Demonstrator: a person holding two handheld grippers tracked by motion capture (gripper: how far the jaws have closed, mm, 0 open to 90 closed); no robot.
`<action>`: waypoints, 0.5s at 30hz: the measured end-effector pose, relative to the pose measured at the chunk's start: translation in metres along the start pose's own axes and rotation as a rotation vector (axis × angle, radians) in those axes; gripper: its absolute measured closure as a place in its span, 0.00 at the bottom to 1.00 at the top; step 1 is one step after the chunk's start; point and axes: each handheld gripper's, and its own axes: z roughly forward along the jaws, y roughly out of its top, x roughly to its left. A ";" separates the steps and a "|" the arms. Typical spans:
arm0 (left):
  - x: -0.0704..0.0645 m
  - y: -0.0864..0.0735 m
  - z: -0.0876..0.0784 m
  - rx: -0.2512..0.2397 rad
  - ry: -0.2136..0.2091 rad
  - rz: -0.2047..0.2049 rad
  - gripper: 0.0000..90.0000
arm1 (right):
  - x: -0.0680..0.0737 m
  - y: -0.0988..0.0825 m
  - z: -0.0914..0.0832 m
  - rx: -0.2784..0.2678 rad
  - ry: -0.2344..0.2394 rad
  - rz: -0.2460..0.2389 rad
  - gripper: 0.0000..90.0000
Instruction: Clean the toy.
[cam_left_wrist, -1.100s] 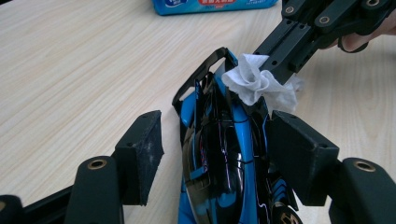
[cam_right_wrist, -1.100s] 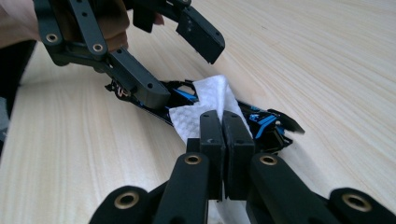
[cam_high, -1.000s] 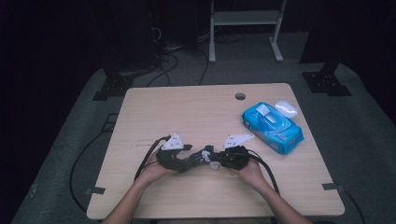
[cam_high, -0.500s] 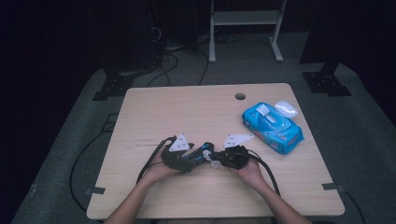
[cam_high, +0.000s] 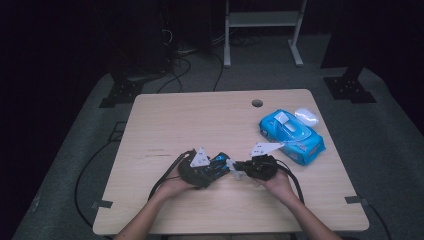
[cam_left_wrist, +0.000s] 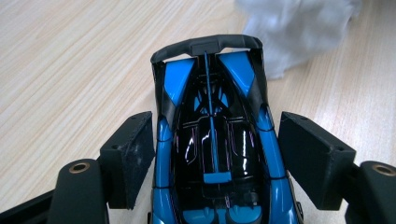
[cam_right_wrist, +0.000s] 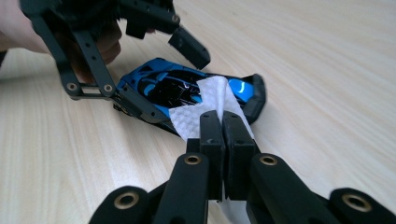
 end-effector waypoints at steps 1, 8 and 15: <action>0.000 0.000 -0.001 -0.001 -0.002 0.000 0.30 | 0.000 0.000 -0.004 -0.005 -0.001 0.005 0.97; 0.000 0.000 -0.007 -0.026 -0.020 -0.010 0.29 | -0.012 -0.006 -0.041 -0.044 -0.033 0.035 0.97; -0.002 0.003 -0.013 -0.038 -0.028 -0.003 0.28 | -0.026 -0.031 -0.078 -0.033 -0.090 0.078 0.97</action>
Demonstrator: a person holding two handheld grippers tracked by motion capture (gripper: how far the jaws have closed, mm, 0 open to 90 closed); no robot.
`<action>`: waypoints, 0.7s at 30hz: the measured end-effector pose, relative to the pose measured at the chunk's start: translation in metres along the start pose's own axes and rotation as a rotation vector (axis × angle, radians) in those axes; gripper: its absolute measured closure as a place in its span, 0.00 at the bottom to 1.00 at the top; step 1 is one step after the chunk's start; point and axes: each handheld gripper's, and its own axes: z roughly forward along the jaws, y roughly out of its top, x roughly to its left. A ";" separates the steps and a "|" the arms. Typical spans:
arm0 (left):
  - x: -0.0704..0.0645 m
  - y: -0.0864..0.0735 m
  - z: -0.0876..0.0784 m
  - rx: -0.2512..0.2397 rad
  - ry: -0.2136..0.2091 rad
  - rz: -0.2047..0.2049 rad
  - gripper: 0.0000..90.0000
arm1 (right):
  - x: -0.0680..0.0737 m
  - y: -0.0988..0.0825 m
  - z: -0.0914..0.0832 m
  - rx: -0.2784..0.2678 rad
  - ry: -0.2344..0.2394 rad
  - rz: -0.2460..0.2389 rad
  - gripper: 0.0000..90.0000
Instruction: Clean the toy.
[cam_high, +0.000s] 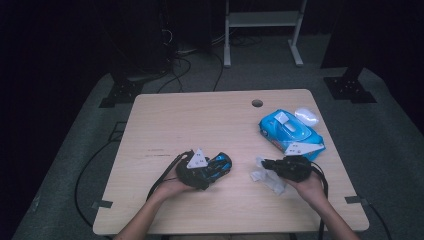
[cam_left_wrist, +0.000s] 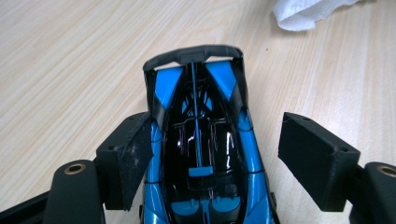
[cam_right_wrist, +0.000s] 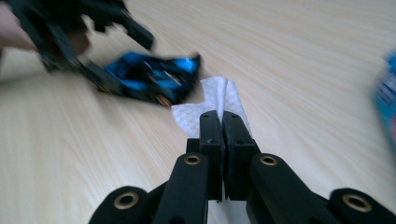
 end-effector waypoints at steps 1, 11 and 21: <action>0.000 0.000 0.000 0.000 0.000 0.000 0.27 | 0.000 0.000 0.000 0.000 0.000 0.000 0.97; 0.005 0.003 -0.008 -0.014 0.007 -0.014 0.23 | -0.033 -0.035 -0.026 -0.006 -0.010 0.107 0.63; 0.010 -0.001 -0.020 -0.034 0.027 -0.018 0.22 | -0.040 -0.036 -0.038 -0.057 0.023 0.142 0.57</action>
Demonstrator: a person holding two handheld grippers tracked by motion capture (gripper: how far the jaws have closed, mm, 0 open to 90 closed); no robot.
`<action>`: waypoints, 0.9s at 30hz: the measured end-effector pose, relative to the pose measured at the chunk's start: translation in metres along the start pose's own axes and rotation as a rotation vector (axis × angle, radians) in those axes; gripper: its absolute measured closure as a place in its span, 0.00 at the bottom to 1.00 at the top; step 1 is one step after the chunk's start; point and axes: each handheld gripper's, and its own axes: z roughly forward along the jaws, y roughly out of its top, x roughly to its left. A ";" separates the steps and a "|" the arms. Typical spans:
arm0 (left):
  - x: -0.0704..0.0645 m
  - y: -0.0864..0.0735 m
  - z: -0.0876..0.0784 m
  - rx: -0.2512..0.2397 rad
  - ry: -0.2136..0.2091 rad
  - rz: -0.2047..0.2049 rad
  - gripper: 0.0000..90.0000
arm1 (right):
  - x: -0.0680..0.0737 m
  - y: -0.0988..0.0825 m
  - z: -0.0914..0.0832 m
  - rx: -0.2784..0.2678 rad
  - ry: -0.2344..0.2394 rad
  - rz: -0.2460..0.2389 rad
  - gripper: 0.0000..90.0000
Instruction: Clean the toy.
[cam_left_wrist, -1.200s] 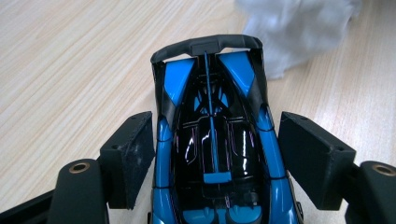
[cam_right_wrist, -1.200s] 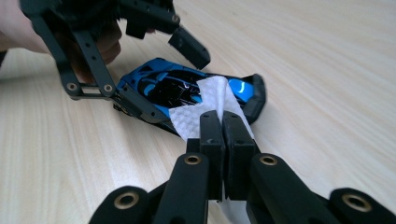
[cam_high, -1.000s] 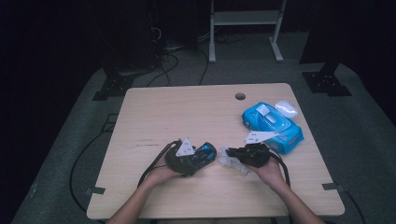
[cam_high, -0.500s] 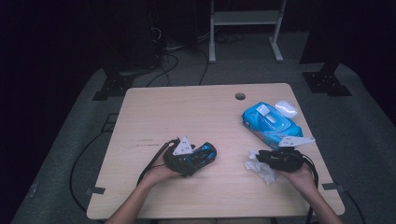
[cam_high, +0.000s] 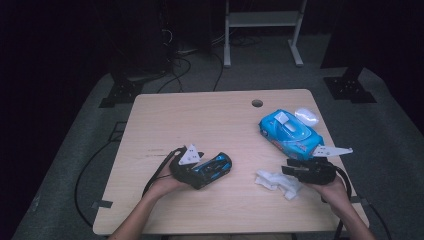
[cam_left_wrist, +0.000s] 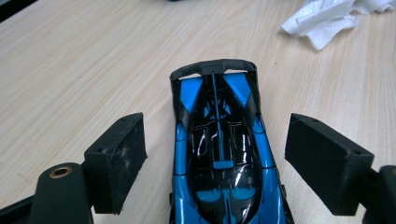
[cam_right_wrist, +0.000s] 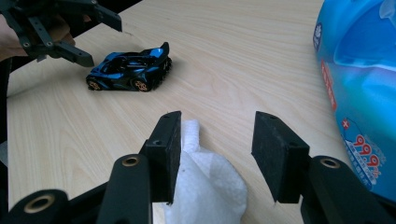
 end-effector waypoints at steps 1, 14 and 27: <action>0.000 -0.001 -0.002 -0.012 0.000 -0.006 0.22 | 0.000 0.000 0.000 0.001 -0.003 0.000 0.57; 0.007 -0.013 -0.017 -0.047 0.034 -0.036 0.21 | -0.009 -0.004 -0.007 0.009 -0.046 0.017 0.55; 0.011 -0.027 -0.033 -0.060 0.057 -0.070 0.21 | -0.008 -0.002 -0.007 0.006 -0.059 0.007 0.53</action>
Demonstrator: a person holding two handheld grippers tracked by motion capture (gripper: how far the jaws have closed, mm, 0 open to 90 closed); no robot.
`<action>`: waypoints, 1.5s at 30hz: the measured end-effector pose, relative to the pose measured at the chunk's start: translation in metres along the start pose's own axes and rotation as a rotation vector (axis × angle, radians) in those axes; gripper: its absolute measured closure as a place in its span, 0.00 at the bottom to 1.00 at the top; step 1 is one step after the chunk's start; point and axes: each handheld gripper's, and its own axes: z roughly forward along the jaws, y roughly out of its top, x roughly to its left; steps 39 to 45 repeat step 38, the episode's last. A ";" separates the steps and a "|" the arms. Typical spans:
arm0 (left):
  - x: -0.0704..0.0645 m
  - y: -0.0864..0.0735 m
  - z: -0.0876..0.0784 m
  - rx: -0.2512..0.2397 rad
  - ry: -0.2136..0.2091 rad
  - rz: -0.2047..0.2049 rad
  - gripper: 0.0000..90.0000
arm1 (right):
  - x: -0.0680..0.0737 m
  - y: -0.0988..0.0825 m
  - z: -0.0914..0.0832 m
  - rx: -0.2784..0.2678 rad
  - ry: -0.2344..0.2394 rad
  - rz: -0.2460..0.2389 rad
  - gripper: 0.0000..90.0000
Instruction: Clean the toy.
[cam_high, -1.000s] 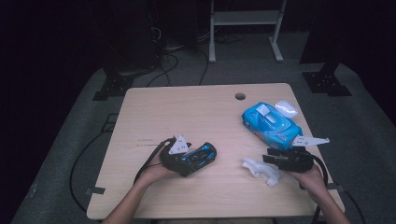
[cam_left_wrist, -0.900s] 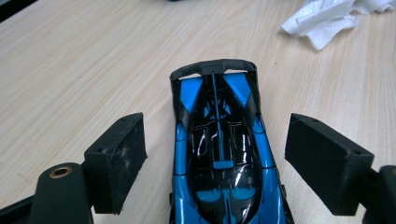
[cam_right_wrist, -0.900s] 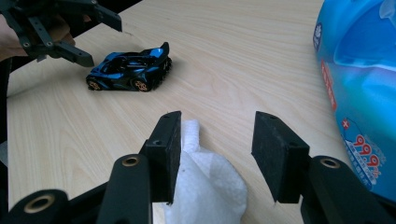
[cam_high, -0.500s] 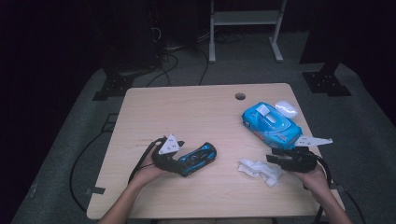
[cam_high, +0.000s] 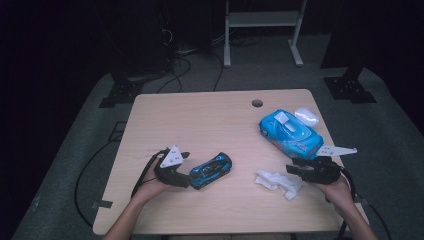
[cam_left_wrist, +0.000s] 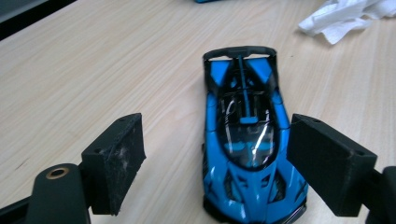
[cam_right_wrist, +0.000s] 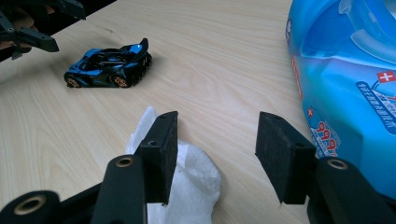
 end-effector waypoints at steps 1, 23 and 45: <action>0.001 -0.001 -0.002 -0.004 0.001 -0.002 0.21 | 0.000 0.000 0.001 0.001 0.002 0.001 0.53; 0.008 -0.024 -0.029 -0.001 0.054 -0.027 0.20 | 0.002 -0.004 0.008 0.022 0.006 0.002 0.49; 0.010 -0.048 -0.034 -0.008 0.071 -0.099 0.14 | 0.005 -0.005 0.015 -0.002 0.015 0.024 0.39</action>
